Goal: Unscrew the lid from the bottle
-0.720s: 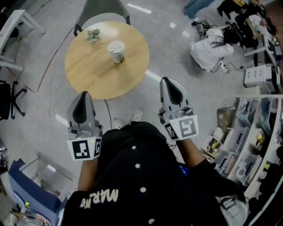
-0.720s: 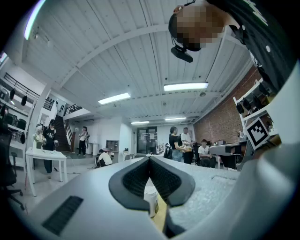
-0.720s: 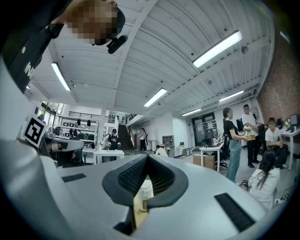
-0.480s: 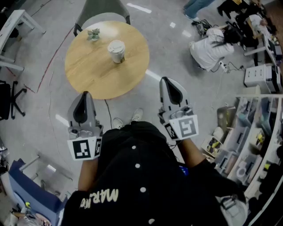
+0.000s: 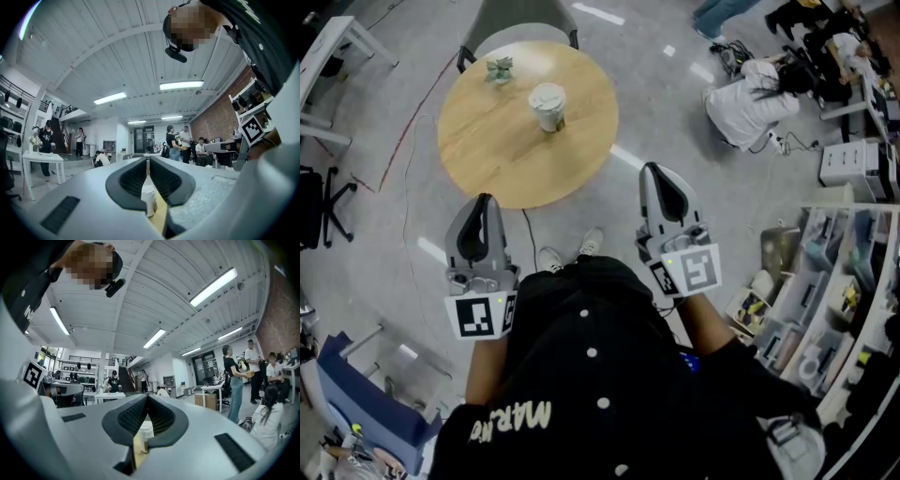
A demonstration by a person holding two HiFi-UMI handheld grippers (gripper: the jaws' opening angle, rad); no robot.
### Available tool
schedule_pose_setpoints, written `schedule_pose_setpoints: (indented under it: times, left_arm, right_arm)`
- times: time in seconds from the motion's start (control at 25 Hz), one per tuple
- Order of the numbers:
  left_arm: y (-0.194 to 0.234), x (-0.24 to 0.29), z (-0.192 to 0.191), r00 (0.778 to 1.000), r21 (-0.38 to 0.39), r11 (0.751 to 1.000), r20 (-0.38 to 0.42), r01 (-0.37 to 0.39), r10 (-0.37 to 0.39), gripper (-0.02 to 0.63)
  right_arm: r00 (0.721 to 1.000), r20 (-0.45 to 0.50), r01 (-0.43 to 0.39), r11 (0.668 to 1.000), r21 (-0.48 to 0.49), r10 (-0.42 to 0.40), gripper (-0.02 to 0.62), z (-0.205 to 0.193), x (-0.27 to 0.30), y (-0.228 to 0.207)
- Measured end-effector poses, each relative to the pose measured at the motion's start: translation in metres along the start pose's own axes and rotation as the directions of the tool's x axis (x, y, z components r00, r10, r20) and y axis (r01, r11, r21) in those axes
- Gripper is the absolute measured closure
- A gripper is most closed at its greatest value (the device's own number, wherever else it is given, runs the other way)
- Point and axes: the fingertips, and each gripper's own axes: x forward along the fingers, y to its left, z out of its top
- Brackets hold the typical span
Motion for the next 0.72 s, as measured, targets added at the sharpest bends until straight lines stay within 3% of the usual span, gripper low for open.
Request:
schedule_pose_setpoints:
  times: [0.08,0.24,0.44,0.72]
  left_arm:
    - [0.0,0.003,-0.003,1.0,-0.013,1.0,-0.007,-0.008,0.008,0.574]
    - [-0.003,0.012,-0.015,0.999,-0.026,1.0,-0.052,-0.016,0.015,0.375]
    - [-0.017,0.021,-0.025,0.995,-0.031,0.999,-0.096,-0.016,0.013,0.365]
    - [-0.02,0.04,-0.046,0.99,-0.003,1.0,-0.142,-0.011,0.011,0.345]
  right_arm:
    - [1.0,-0.004,-0.005,1.0,-0.001,0.005,0.587,-0.002,0.002,-0.003]
    - [0.999,-0.019,-0.035,0.999,0.01,0.036,0.472,-0.009,0.005,-0.01]
    - [0.997,-0.033,-0.064,0.998,0.009,0.064,0.436,-0.015,0.005,-0.022]
    - [0.993,-0.051,-0.106,0.994,0.026,0.107,0.434,-0.025,0.016,-0.043]
